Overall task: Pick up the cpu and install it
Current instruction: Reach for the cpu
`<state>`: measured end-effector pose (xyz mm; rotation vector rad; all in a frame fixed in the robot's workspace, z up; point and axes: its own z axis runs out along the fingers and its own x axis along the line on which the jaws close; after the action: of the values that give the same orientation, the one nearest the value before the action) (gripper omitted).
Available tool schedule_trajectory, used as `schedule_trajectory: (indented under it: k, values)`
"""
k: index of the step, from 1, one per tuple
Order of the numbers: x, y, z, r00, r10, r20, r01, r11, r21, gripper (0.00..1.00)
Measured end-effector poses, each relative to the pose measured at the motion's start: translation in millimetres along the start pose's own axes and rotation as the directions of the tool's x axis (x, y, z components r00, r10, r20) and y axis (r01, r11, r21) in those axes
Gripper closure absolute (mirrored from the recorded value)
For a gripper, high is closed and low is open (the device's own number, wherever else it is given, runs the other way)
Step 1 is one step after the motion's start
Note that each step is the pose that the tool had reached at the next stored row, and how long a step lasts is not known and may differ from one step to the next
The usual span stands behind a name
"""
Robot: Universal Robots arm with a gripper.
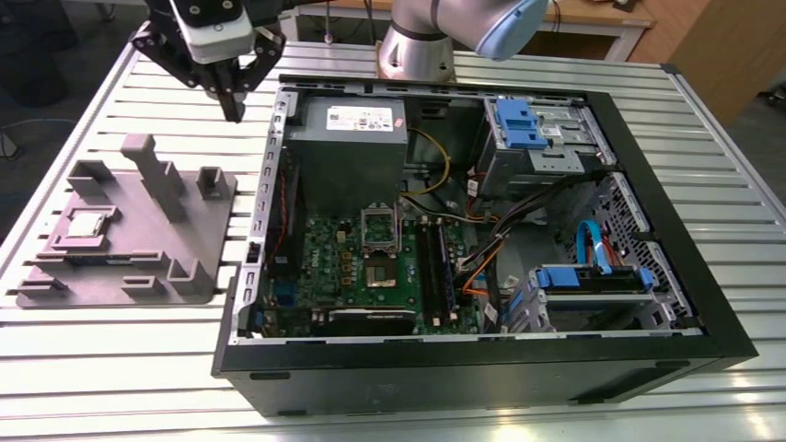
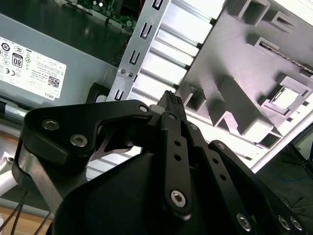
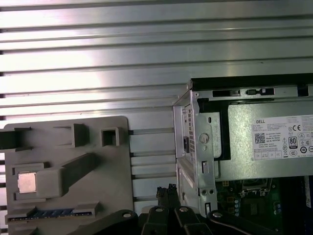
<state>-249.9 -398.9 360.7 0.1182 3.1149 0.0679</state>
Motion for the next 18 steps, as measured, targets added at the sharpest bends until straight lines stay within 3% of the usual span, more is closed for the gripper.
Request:
schedule_trajectory:
  k: [18]
  values:
    - [3.3,-0.4,2.8,1.0000,0.000,-0.0005,0.000,1.0000,0.0001,0.90]
